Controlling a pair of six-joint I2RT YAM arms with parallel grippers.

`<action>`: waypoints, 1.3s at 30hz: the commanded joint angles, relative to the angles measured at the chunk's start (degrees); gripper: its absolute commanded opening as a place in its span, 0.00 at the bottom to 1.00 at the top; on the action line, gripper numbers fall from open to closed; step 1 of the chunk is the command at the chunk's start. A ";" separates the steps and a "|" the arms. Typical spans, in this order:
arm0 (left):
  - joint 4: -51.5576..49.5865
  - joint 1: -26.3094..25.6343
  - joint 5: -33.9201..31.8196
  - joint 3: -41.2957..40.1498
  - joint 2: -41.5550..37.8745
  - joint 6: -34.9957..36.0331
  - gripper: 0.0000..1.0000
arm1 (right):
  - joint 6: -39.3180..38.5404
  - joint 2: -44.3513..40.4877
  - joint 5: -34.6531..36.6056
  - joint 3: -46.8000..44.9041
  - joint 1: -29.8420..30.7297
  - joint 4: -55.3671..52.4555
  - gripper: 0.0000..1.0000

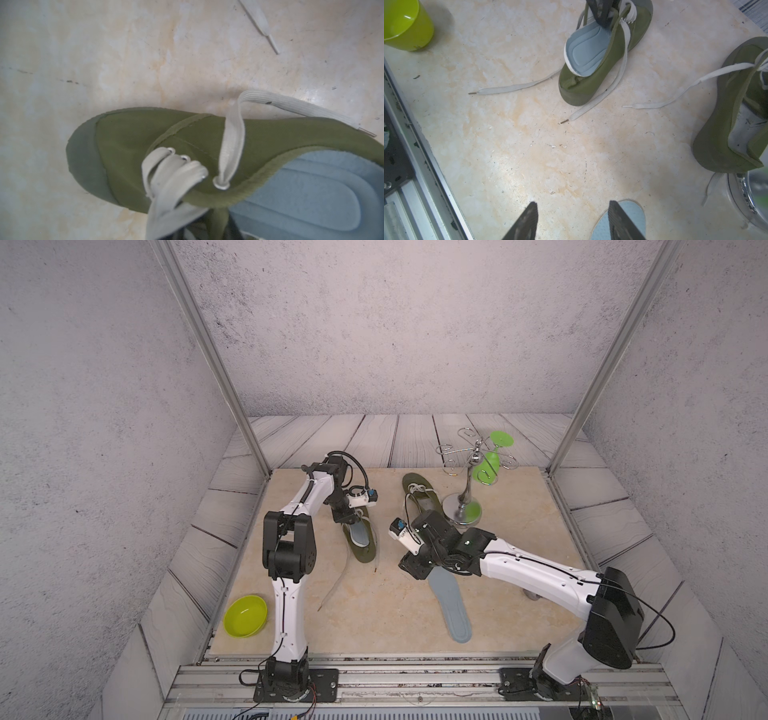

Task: Insert the insole into the shoe
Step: Move the shoe to the center of the board, then adjust the insole in the shoe.

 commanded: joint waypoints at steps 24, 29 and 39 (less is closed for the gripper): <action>22.85 7.36 6.38 -24.66 -23.94 -65.28 0.89 | 2.06 6.76 3.99 11.28 -0.06 -0.74 0.56; 21.55 7.78 11.33 -26.03 -22.36 -71.36 0.63 | 4.34 15.31 2.93 20.82 -0.06 -2.61 0.56; 21.99 8.30 13.08 -25.46 -16.08 -78.61 0.27 | 3.66 21.20 1.44 27.87 -0.12 -3.95 0.56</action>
